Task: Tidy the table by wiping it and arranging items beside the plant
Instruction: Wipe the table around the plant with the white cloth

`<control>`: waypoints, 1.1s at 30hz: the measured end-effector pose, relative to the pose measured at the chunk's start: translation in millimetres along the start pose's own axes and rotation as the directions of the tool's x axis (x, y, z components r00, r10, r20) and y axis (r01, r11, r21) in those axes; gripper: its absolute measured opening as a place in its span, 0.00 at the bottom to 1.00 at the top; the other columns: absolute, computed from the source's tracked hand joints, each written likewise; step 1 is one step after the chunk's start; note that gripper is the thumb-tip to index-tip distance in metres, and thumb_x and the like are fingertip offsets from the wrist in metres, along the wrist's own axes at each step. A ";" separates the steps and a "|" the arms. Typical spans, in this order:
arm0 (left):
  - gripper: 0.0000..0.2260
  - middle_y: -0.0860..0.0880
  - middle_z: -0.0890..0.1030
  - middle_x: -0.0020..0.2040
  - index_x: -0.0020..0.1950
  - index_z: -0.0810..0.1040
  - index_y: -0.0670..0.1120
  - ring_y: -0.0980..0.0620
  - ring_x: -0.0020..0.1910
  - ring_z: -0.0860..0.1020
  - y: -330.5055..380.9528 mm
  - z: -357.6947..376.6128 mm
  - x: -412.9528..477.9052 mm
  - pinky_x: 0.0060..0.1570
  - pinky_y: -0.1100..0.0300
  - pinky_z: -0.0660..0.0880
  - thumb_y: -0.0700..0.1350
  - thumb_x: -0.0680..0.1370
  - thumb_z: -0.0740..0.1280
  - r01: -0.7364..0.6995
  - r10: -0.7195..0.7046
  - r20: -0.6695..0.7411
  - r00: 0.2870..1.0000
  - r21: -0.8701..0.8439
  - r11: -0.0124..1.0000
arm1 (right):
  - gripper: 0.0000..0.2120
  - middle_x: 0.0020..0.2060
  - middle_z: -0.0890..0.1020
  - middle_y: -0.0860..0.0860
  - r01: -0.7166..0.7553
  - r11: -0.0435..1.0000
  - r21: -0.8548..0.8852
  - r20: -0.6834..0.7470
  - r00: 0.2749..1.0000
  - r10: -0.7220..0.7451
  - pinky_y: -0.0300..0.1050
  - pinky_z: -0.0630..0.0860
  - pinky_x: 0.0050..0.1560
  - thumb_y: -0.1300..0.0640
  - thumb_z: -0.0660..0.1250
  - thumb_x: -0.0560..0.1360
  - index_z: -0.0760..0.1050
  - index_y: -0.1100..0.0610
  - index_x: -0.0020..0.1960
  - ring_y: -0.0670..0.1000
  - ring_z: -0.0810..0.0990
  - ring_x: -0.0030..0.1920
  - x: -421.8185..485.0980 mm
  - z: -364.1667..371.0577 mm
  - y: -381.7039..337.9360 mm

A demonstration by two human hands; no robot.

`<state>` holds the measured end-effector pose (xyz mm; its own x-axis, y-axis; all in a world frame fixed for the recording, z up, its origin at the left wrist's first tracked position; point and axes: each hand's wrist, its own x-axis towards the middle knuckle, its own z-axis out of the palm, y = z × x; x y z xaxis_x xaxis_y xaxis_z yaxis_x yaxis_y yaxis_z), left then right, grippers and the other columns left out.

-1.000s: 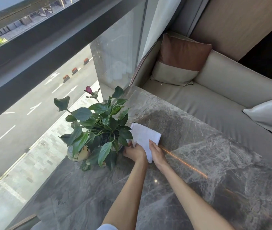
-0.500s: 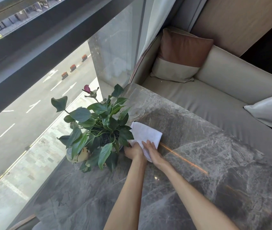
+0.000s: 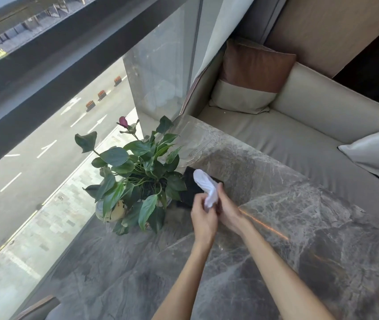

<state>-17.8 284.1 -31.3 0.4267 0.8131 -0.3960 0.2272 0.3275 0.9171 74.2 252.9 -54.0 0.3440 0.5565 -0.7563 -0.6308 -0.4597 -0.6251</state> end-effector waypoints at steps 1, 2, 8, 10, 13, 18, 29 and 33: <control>0.09 0.57 0.80 0.40 0.46 0.75 0.47 0.59 0.40 0.78 5.3 0.7 -14.6 0.42 0.65 0.74 0.34 0.74 0.62 -0.093 0.089 0.088 0.992 0.046 0.995 | 0.37 0.57 0.79 0.59 -0.007 0.990 0.142 0.035 0.999 0.002 0.53 0.73 0.65 0.29 0.52 0.74 0.75 0.56 0.67 0.56 0.79 0.60 -9.4 -6.6 -0.7; 0.10 0.55 0.80 0.44 0.48 0.75 0.46 0.56 0.44 0.78 8.7 0.2 -28.4 0.45 0.64 0.75 0.32 0.74 0.61 -0.202 0.185 0.175 0.967 0.083 0.976 | 0.39 0.58 0.79 0.59 -0.022 0.965 0.262 0.057 0.998 0.007 0.52 0.71 0.67 0.28 0.53 0.73 0.73 0.58 0.69 0.56 0.78 0.60 -21.0 -15.0 0.0; 0.18 0.45 0.79 0.49 0.57 0.79 0.43 0.45 0.50 0.75 9.9 -5.1 -103.9 0.51 0.54 0.73 0.31 0.71 0.60 -0.757 0.440 0.680 0.586 0.265 0.597 | 0.42 0.57 0.83 0.60 0.006 0.828 0.560 0.095 0.993 -0.072 0.51 0.82 0.54 0.27 0.67 0.65 0.79 0.60 0.63 0.57 0.83 0.56 -124.5 -70.2 46.4; 0.20 0.45 0.78 0.48 0.57 0.80 0.45 0.44 0.47 0.76 9.1 -0.7 -133.8 0.49 0.53 0.73 0.31 0.70 0.60 -0.818 0.429 0.742 0.515 0.277 0.503 | 0.41 0.58 0.82 0.61 0.072 0.794 0.603 0.047 0.991 -0.126 0.51 0.82 0.51 0.28 0.67 0.65 0.79 0.60 0.63 0.58 0.83 0.57 -158.8 -86.9 71.0; 0.20 0.46 0.79 0.45 0.55 0.82 0.46 0.46 0.44 0.78 3.4 13.3 -186.5 0.46 0.55 0.73 0.30 0.68 0.65 -0.874 0.432 0.796 0.425 0.237 0.424 | 0.36 0.55 0.83 0.65 0.130 0.719 0.683 0.012 0.982 -0.189 0.51 0.83 0.46 0.33 0.65 0.70 0.81 0.64 0.59 0.61 0.84 0.53 -208.3 -114.8 105.2; 0.18 0.46 0.80 0.49 0.60 0.81 0.48 0.50 0.48 0.76 -23.7 41.8 -289.4 0.50 0.60 0.73 0.33 0.74 0.66 -0.914 0.456 0.838 0.301 0.116 0.389 | 0.30 0.57 0.81 0.67 0.183 0.597 0.781 -0.082 0.978 -0.193 0.56 0.83 0.47 0.43 0.64 0.71 0.78 0.64 0.63 0.65 0.83 0.54 -294.6 -173.2 162.0; 0.20 0.47 0.77 0.63 0.68 0.75 0.49 0.50 0.62 0.75 -115.1 93.9 -417.6 0.64 0.59 0.70 0.39 0.76 0.65 -0.890 0.287 0.915 0.284 0.140 0.434 | 0.30 0.63 0.78 0.66 0.325 0.492 0.808 -0.375 0.927 0.003 0.63 0.72 0.64 0.42 0.63 0.74 0.72 0.61 0.67 0.65 0.78 0.62 -414.8 -295.7 285.9; 0.23 0.44 0.72 0.72 0.71 0.70 0.50 0.43 0.72 0.69 -142.6 74.2 -357.2 0.73 0.54 0.61 0.54 0.77 0.55 -0.576 0.098 0.623 0.776 0.635 0.515 | 0.26 0.56 0.81 0.59 0.465 0.540 0.701 -0.556 0.831 0.004 0.56 0.68 0.70 0.44 0.58 0.79 0.68 0.60 0.70 0.57 0.76 0.61 -424.2 -372.0 277.2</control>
<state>-137.7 -88.8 -24.0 0.8990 0.3630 -0.2450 0.4273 -0.6049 0.6719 12.1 -368.1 21.7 0.6697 0.0761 -0.7387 -0.6682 0.4957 -0.5548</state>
